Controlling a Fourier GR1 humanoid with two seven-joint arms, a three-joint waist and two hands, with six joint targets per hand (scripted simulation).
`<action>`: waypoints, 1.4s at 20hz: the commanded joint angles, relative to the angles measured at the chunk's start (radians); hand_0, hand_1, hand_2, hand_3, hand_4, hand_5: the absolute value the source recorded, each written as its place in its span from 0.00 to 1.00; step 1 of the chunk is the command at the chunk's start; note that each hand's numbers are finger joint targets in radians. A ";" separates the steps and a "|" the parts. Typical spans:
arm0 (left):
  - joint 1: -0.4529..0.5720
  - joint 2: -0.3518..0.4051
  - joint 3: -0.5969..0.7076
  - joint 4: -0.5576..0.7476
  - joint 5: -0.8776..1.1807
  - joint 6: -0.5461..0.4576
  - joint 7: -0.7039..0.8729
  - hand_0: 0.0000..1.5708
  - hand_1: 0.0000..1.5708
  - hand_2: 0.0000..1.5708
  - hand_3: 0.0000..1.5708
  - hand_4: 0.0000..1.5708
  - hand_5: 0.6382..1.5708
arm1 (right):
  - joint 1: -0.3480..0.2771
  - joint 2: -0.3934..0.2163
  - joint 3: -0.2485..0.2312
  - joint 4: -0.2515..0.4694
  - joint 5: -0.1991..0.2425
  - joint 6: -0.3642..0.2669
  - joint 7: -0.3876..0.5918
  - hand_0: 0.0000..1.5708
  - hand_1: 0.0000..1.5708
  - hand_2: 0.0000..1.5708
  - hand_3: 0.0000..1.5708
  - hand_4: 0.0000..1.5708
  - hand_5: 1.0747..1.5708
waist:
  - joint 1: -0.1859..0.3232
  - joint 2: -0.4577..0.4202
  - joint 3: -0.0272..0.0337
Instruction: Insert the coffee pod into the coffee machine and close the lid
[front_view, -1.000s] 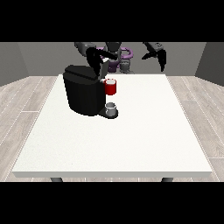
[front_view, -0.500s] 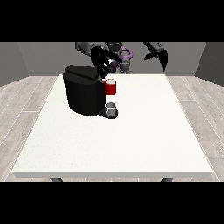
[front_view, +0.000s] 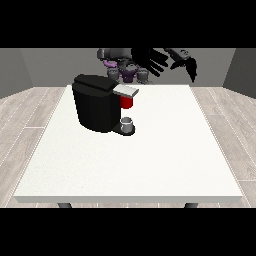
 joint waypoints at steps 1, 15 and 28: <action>-0.024 0.036 0.007 -0.016 0.028 -0.056 -0.033 0.00 0.00 0.00 0.00 0.27 1.00 | -0.087 0.012 0.022 0.011 0.025 -0.006 -0.090 0.00 0.00 0.00 0.00 0.00 1.00 | 0.082 0.059 -0.0112; -0.075 0.021 0.002 -0.060 0.047 -0.041 0.024 0.00 0.00 0.00 0.00 0.20 1.00 | -0.240 0.063 -0.015 0.251 0.028 -0.013 -0.223 0.00 0.00 0.00 0.00 0.08 1.00 | 0.056 0.128 -0.0109; 0.063 0.016 0.034 -0.046 0.057 -0.010 0.037 0.00 0.00 0.00 0.00 0.17 1.00 | -0.120 0.233 0.044 0.242 -0.025 0.053 -0.413 0.00 0.00 0.00 0.00 0.12 1.00 | -0.093 -0.041 -0.0105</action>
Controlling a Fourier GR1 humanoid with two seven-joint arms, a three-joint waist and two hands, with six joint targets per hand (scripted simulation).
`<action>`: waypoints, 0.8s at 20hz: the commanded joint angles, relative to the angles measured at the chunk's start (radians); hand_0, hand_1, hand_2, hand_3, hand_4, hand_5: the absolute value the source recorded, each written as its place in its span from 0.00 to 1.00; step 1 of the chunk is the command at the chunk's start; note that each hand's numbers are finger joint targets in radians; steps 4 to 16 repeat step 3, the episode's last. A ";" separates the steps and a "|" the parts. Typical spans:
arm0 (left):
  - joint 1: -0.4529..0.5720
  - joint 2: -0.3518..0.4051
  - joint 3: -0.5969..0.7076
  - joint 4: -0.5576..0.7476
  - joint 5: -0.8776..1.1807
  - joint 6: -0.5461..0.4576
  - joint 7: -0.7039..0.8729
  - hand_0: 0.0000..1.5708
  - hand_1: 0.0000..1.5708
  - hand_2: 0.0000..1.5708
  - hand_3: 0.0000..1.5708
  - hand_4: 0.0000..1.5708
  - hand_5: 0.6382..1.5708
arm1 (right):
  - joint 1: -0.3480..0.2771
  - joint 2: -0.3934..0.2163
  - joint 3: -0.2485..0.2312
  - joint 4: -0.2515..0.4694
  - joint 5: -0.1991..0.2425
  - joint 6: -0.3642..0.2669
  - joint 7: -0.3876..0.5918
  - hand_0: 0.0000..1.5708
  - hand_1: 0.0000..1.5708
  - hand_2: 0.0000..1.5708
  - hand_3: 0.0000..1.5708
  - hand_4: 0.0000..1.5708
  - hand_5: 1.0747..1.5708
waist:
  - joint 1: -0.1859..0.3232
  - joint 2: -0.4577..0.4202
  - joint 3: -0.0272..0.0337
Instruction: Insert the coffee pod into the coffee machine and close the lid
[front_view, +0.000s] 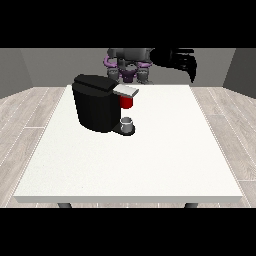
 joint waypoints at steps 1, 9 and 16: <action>0.065 -0.004 0.019 0.045 0.008 0.010 0.005 0.00 0.00 0.00 0.00 0.17 1.00 | 0.103 0.111 0.072 -0.043 -0.028 -0.012 -0.053 0.00 0.00 0.00 0.00 0.12 1.00 | -0.072 -0.098 0.0001; 0.124 0.012 0.031 0.055 0.009 -0.002 -0.038 0.00 0.00 0.00 0.00 0.17 1.00 | 0.208 0.113 0.116 -0.064 -0.059 -0.011 -0.108 0.00 0.00 0.00 0.00 0.17 1.00 | -0.091 -0.126 0.0002; 0.124 0.012 0.031 0.055 0.009 -0.002 -0.038 0.00 0.00 0.00 0.00 0.17 1.00 | 0.208 0.113 0.116 -0.064 -0.059 -0.011 -0.108 0.00 0.00 0.00 0.00 0.17 1.00 | -0.091 -0.126 0.0002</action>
